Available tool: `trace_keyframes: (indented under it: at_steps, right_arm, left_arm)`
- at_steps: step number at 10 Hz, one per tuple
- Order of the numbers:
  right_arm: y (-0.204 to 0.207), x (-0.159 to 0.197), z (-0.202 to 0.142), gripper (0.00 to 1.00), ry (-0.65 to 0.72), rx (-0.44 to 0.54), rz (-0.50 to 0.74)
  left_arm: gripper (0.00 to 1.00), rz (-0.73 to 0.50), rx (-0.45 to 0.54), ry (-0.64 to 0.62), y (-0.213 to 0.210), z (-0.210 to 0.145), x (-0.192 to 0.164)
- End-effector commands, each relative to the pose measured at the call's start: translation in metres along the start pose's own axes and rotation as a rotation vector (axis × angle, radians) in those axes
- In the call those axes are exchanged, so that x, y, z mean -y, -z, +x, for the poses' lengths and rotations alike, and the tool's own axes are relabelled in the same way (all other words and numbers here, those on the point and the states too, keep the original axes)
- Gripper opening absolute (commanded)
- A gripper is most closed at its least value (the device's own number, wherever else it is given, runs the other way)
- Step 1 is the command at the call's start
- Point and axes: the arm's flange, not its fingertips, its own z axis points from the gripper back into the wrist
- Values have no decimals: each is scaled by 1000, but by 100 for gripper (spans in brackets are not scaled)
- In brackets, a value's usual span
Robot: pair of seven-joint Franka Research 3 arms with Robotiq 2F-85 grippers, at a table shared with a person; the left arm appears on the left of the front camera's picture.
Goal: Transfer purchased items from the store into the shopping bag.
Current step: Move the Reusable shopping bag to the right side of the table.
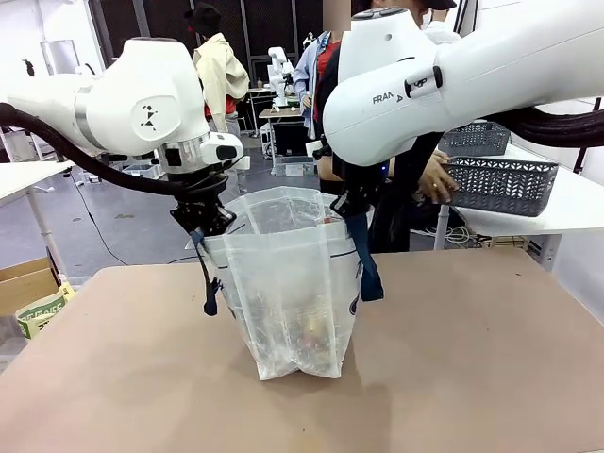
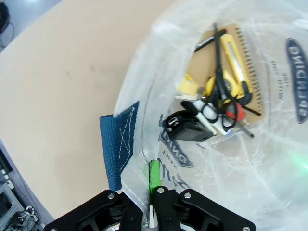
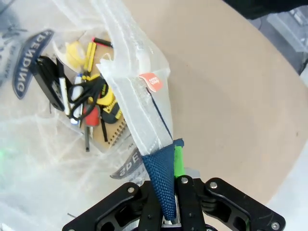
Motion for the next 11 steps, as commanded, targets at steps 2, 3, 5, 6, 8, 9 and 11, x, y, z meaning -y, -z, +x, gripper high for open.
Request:
trace_keyframes:
  at_steps: [2,3,5,6,8,9,11]
  right_arm:
    - [5,-15,16,0,96,68,18]
    - [7,-19,21,0,126,91,30]
    - [11,-28,25,0,144,124,20]
    - [14,-28,27,0,152,141,13]
    - [14,-23,22,0,166,124,-4]
    - [11,-25,25,0,135,111,40]
    - [13,-23,24,0,140,108,38]
  left_arm:
    - [0,-119,17,-36,-3,9,24]
    - [0,-160,15,-63,-1,13,28]
    - [0,-224,17,-123,-1,20,35]
    - [0,-242,18,-135,0,23,37]
    - [0,-211,5,-99,-1,18,33]
    - [0,-211,5,-99,-1,18,33]
    - [0,-211,5,-99,-1,18,33]
